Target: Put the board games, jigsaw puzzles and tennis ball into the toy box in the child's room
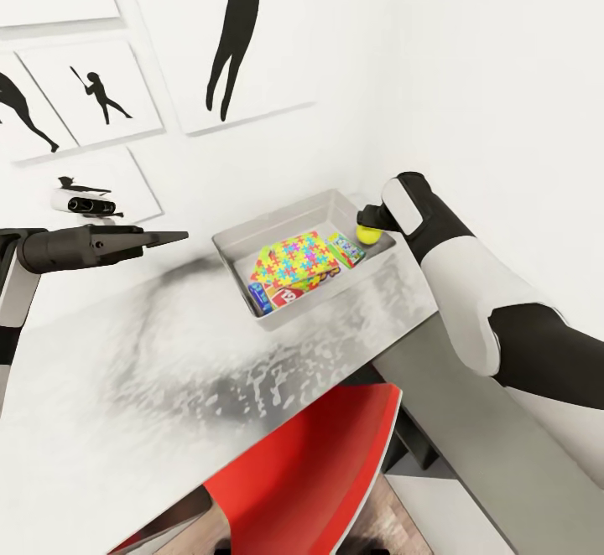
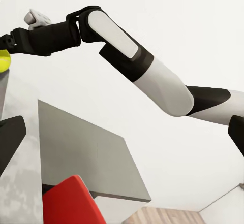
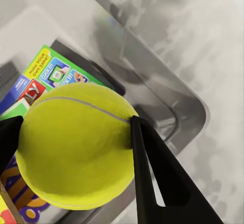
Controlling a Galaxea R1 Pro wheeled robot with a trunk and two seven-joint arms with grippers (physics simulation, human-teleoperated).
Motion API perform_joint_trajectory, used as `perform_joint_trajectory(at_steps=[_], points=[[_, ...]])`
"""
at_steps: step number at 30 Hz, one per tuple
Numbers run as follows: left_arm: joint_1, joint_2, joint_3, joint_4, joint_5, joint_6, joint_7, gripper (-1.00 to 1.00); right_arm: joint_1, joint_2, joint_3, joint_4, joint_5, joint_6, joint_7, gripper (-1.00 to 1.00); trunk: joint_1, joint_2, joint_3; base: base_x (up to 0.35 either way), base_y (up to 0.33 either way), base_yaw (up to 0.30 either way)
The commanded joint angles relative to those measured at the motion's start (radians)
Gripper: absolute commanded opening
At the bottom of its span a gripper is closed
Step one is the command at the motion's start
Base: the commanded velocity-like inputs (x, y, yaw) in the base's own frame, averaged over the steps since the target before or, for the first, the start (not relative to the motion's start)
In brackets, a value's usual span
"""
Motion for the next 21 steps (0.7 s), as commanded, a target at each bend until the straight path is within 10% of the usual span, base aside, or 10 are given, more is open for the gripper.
perform_joint_trajectory(at_steps=[1, 21], points=[[-0.001, 0.000, -0.001, 0.000, 0.001, 0.011, -0.003, 1.00, -0.001, 0.000, 0.005, -0.001, -0.013, 0.000, -0.010, -1.00, 0.001, -0.002, -0.002, 0.000, 0.000, 0.000], [-0.001, 0.000, -0.001, 0.000, 0.002, 0.011, -0.003, 1.00, -0.001, 0.005, 0.005, 0.000, -0.013, 0.000, -0.011, -1.00, 0.001, -0.002, -0.002, 0.000, 0.000, 0.000]])
